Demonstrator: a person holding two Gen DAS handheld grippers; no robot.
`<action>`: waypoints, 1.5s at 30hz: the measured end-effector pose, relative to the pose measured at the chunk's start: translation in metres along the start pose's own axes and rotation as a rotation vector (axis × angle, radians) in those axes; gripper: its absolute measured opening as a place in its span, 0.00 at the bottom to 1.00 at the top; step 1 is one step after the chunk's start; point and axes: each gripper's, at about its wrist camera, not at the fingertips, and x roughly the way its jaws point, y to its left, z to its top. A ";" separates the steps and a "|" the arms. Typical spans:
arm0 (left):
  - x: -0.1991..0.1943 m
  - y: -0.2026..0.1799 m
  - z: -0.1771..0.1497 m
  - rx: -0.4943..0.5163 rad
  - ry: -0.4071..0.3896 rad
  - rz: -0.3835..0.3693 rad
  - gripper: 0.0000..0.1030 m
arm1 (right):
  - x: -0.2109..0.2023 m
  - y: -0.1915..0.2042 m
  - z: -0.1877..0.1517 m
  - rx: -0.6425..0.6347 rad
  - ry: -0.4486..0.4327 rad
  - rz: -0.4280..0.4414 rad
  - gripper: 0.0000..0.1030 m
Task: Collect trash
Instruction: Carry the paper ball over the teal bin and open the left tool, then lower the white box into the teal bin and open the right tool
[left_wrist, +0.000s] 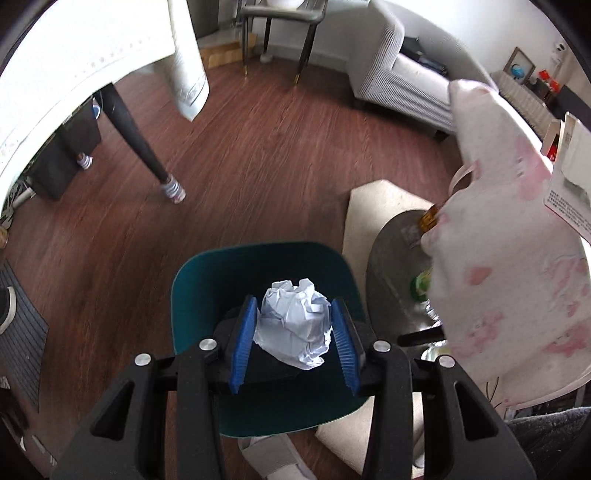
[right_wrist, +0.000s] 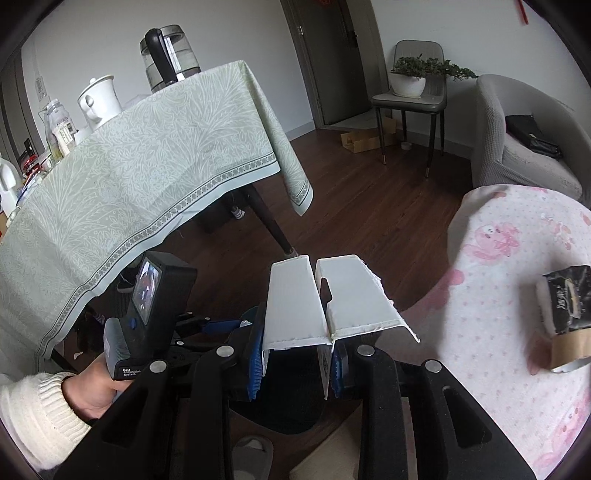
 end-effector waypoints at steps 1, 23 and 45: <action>0.004 0.003 -0.001 -0.004 0.014 -0.001 0.43 | 0.006 0.002 -0.001 -0.001 0.012 0.004 0.28; -0.028 0.055 -0.014 0.001 -0.063 0.030 0.59 | 0.124 0.029 -0.020 0.001 0.252 0.009 0.28; -0.116 0.050 0.009 -0.039 -0.265 -0.043 0.45 | 0.204 0.035 -0.080 -0.026 0.498 -0.007 0.47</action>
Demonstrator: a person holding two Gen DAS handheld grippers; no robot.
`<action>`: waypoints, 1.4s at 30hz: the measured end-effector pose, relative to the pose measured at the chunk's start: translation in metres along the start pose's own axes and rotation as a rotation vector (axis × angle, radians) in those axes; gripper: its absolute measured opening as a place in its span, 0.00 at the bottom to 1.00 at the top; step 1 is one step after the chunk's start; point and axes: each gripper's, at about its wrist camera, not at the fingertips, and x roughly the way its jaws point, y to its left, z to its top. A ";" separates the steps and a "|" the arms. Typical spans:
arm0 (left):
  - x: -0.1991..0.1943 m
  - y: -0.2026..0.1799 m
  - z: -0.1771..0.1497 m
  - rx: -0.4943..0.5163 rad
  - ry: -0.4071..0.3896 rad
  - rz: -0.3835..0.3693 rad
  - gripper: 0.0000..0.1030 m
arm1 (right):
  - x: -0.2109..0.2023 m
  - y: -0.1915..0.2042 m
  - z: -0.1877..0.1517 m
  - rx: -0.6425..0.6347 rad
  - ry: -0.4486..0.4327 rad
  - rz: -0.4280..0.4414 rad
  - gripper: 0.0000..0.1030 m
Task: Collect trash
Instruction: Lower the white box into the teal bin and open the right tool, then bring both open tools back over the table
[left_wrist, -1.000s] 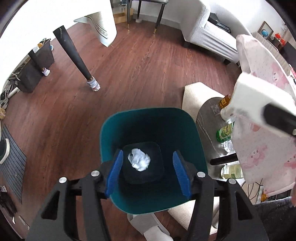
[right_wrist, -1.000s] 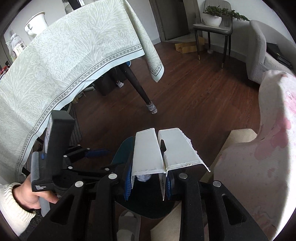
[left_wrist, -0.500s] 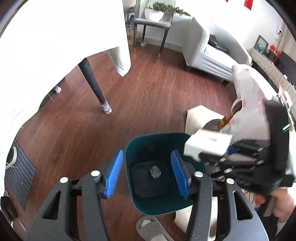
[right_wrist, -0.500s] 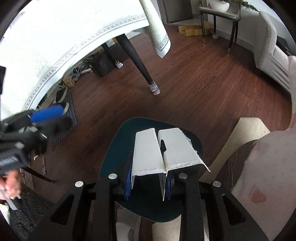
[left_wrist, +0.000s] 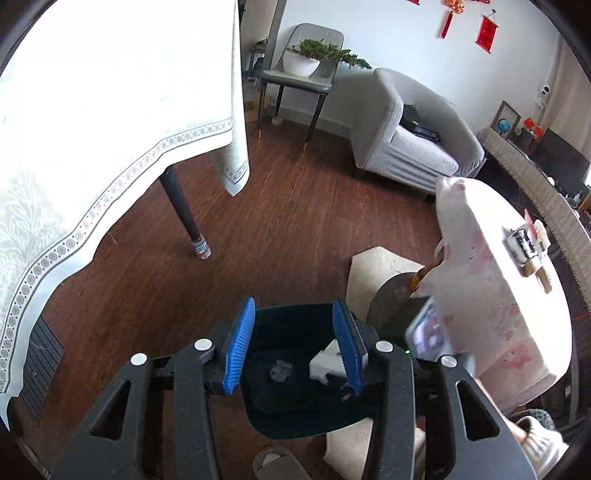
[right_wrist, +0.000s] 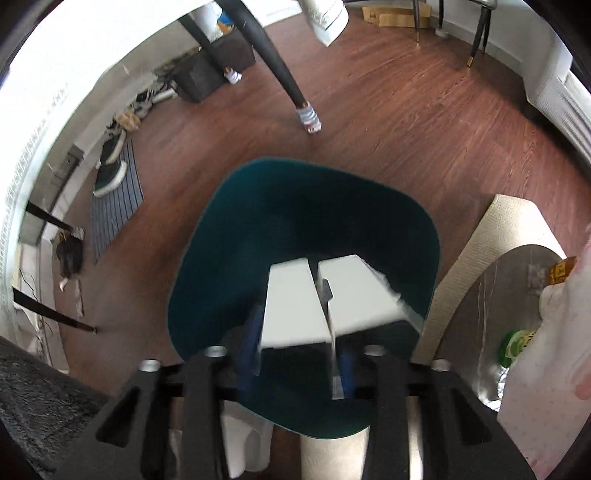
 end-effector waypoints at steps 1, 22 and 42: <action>-0.003 -0.001 0.002 0.000 -0.006 -0.005 0.45 | 0.001 0.000 -0.001 -0.004 -0.003 0.002 0.50; -0.056 -0.063 0.037 0.040 -0.184 -0.066 0.50 | -0.096 -0.001 -0.024 -0.063 -0.168 0.025 0.53; -0.047 -0.164 0.046 0.131 -0.189 -0.159 0.60 | -0.261 -0.051 -0.080 0.001 -0.502 -0.047 0.53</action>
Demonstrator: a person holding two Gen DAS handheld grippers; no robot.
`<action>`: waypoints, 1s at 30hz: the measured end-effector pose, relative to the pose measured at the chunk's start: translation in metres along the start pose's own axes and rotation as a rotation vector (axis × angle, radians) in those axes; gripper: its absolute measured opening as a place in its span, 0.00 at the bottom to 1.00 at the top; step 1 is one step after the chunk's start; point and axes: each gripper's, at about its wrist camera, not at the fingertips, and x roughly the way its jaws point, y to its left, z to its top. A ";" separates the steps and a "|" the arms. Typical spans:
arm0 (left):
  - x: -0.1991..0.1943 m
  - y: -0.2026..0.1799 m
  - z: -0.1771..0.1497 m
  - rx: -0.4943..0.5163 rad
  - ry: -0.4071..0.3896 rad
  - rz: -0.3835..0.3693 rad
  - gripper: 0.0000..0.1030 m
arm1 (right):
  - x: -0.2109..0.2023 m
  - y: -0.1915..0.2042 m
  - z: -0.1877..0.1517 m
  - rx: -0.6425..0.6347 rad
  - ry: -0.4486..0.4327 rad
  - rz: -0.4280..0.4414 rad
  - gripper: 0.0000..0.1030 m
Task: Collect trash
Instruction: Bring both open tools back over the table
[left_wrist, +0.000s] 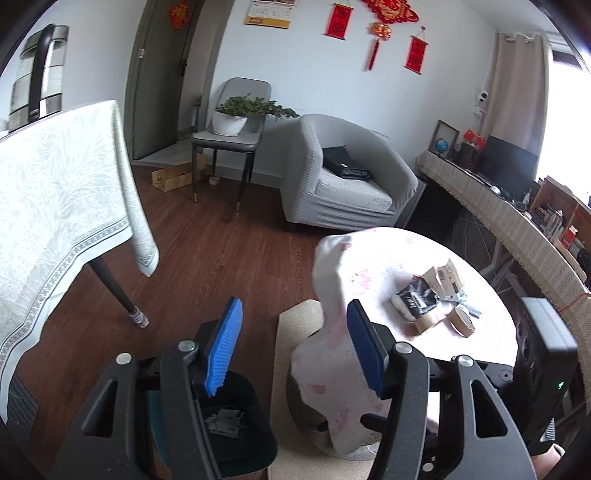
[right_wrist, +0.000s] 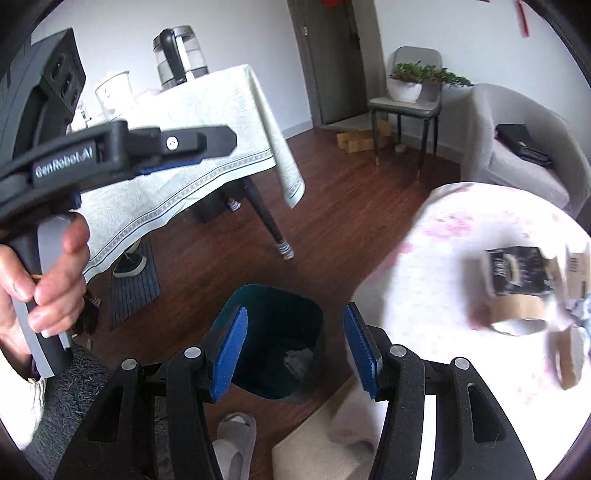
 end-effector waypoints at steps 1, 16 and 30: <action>0.003 -0.007 0.000 0.009 0.005 -0.007 0.61 | -0.005 -0.005 -0.002 0.006 -0.008 -0.011 0.53; 0.045 -0.089 -0.013 0.074 0.084 -0.107 0.71 | -0.076 -0.083 -0.041 0.123 -0.072 -0.189 0.61; 0.087 -0.136 -0.026 0.083 0.163 -0.115 0.82 | -0.108 -0.127 -0.069 0.206 -0.101 -0.264 0.69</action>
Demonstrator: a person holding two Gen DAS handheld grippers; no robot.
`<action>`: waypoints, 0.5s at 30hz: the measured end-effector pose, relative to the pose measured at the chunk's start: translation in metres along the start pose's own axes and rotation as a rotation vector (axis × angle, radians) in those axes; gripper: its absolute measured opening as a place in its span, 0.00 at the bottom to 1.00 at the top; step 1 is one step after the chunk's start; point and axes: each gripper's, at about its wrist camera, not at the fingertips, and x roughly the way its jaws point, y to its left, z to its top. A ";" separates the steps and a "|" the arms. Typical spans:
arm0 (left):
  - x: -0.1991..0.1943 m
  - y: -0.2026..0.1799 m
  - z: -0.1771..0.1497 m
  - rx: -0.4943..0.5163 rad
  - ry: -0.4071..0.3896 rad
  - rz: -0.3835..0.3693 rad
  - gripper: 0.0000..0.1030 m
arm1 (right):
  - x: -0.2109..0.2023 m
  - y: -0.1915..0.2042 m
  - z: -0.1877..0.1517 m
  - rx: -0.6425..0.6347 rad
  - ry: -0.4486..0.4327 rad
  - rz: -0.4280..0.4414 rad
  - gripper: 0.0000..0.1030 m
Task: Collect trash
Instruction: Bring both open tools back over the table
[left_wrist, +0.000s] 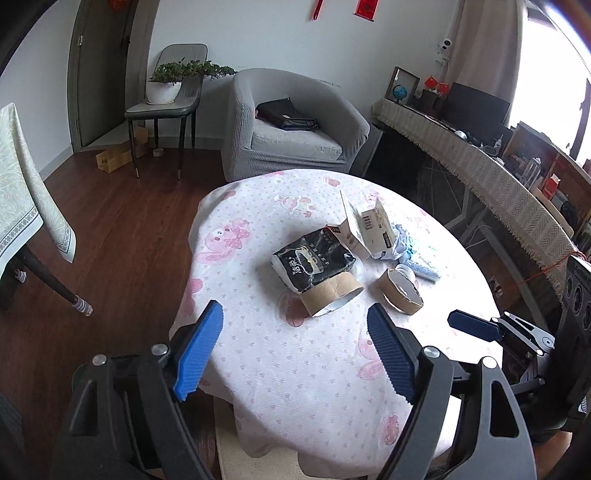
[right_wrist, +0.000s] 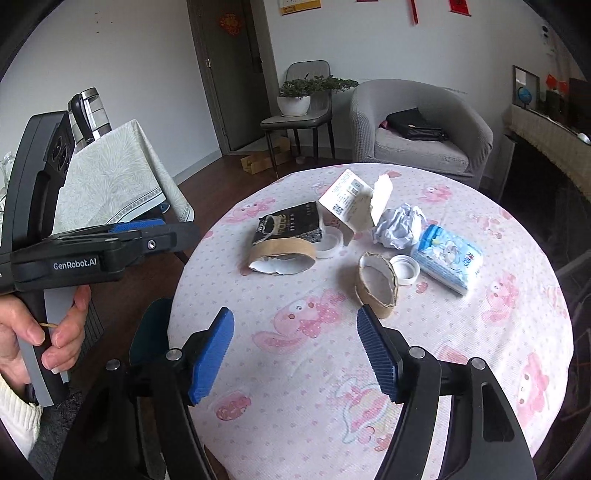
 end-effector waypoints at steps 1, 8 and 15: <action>0.003 -0.002 0.000 -0.008 0.000 -0.002 0.84 | 0.000 -0.003 0.000 0.007 -0.001 -0.007 0.70; 0.027 -0.019 -0.001 -0.038 0.028 -0.003 0.90 | -0.004 -0.024 -0.006 0.046 -0.005 -0.048 0.73; 0.051 -0.034 -0.001 -0.055 0.063 0.029 0.90 | -0.004 -0.037 -0.011 0.013 0.008 -0.117 0.75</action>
